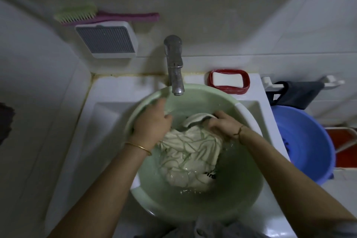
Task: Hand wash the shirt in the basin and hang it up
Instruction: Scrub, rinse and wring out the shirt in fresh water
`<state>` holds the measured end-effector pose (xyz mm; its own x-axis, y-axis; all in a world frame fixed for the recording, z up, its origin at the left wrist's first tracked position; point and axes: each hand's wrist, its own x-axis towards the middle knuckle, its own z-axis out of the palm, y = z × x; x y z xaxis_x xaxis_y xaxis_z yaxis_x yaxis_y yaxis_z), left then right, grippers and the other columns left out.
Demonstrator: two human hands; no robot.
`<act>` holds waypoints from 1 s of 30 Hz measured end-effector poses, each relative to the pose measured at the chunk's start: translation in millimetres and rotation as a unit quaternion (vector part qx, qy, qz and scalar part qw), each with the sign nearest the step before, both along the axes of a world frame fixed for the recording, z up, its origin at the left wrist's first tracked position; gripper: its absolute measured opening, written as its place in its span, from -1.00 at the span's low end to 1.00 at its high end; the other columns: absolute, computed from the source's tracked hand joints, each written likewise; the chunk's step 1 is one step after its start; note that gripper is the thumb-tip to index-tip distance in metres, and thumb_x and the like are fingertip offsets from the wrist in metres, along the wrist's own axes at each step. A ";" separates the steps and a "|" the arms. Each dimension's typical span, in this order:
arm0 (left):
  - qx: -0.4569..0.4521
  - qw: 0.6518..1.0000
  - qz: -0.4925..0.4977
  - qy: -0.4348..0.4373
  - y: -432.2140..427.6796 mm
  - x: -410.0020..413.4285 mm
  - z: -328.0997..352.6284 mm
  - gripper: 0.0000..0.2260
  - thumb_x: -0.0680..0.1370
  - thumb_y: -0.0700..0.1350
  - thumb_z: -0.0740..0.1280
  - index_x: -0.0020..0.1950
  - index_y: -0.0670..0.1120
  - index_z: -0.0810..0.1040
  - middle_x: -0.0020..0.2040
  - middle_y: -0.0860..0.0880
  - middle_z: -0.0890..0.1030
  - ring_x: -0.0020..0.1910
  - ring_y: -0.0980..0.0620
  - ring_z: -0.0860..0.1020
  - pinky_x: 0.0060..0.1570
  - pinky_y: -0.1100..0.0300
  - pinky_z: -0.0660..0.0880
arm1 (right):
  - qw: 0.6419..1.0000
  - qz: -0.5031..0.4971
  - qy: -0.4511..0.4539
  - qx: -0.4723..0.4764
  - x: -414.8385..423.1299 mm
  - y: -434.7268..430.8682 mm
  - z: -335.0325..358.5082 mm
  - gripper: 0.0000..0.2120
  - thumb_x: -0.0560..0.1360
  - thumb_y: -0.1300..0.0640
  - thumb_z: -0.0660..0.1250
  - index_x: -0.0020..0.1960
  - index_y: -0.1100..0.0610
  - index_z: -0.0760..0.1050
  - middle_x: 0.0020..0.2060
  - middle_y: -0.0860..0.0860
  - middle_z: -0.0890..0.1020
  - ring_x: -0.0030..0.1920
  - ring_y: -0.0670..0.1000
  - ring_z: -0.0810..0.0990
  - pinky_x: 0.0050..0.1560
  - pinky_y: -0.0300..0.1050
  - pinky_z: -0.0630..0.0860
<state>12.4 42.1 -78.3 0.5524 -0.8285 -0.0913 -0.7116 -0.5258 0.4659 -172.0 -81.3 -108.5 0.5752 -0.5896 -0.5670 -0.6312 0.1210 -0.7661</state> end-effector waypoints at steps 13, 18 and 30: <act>0.239 0.937 -0.184 -0.174 -7.2 -43.9 -100.4 -0.47 0.59 0.14 0.08 0.52 0.05 0.04 0.41 -0.10 0.28 0.33 -0.12 0.27 0.24 -0.01 0.23 | 0.919 0.110 0.258 -0.276 17.1 53.3 -83.5 -0.55 0.61 0.02 0.09 0.47 -0.08 0.08 0.34 0.16 0.24 0.19 0.25 0.48 0.10 0.08 0.48; 0.243 0.962 -0.103 -0.071 -8.1 -39.9 -88.2 -0.40 0.50 0.13 0.27 0.45 0.03 0.12 0.36 -0.12 0.32 0.32 -0.13 0.29 0.26 -0.03 0.23 | 0.960 -0.008 0.254 -0.118 21.4 21.4 -70.0 -0.53 0.42 -0.11 0.41 0.20 0.11 0.42 0.08 0.07 0.57 0.06 0.11 0.59 0.08 -0.01 0.53; 0.027 0.917 -0.113 0.382 -31.0 -52.4 -18.5 -0.61 0.45 -0.22 0.42 0.22 -0.07 0.38 0.04 0.06 0.51 0.05 0.12 0.49 0.03 0.36 0.43 | 0.942 -0.043 -0.248 0.222 -2.1 -4.3 9.4 -0.67 0.29 0.28 0.26 0.05 0.31 0.50 -0.16 0.18 0.58 -0.16 0.12 0.57 -0.15 -0.07 0.55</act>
<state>-40.0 11.1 -96.8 0.1254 -0.8967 -0.4246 -0.2811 -0.4425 0.8515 -174.2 -85.5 -99.2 0.7952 -0.4147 -0.4423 -0.1820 0.5327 -0.8265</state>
